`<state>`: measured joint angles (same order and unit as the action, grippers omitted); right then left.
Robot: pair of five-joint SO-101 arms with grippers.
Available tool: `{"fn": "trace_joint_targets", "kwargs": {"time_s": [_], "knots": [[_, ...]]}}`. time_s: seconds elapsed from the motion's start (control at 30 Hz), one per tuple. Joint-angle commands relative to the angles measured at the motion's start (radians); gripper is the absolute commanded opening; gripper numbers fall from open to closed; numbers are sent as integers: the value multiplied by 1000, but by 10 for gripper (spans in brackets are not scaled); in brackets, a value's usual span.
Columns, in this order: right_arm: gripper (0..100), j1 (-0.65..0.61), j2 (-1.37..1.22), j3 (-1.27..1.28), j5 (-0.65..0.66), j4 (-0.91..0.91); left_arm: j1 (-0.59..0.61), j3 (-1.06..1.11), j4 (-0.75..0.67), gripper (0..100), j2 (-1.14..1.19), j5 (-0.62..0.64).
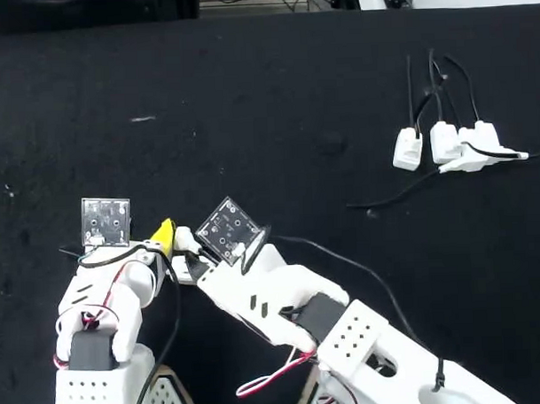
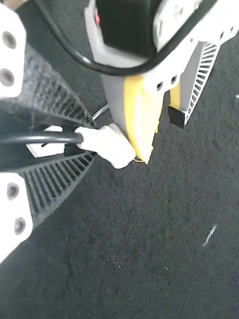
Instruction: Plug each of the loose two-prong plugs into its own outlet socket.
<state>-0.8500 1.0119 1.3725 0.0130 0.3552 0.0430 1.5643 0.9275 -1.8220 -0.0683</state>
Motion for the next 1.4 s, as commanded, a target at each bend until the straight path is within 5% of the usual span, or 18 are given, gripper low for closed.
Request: {"fn": "trace_joint_targets", "kwargs": {"time_s": [0.0,0.4,0.67,1.37], "knots": [[11,-15,-12,-18,-9,-60,-27,-2,-6,223,8,-9],[11,-9,-249,-160,-9,14,-39,-2,18,223,8,-5],[11,-11,-252,-173,-110,14,-53,28,-8,223,9,-8],[41,-11,-252,-231,-75,147,-77,59,-29,223,9,-11]]}}
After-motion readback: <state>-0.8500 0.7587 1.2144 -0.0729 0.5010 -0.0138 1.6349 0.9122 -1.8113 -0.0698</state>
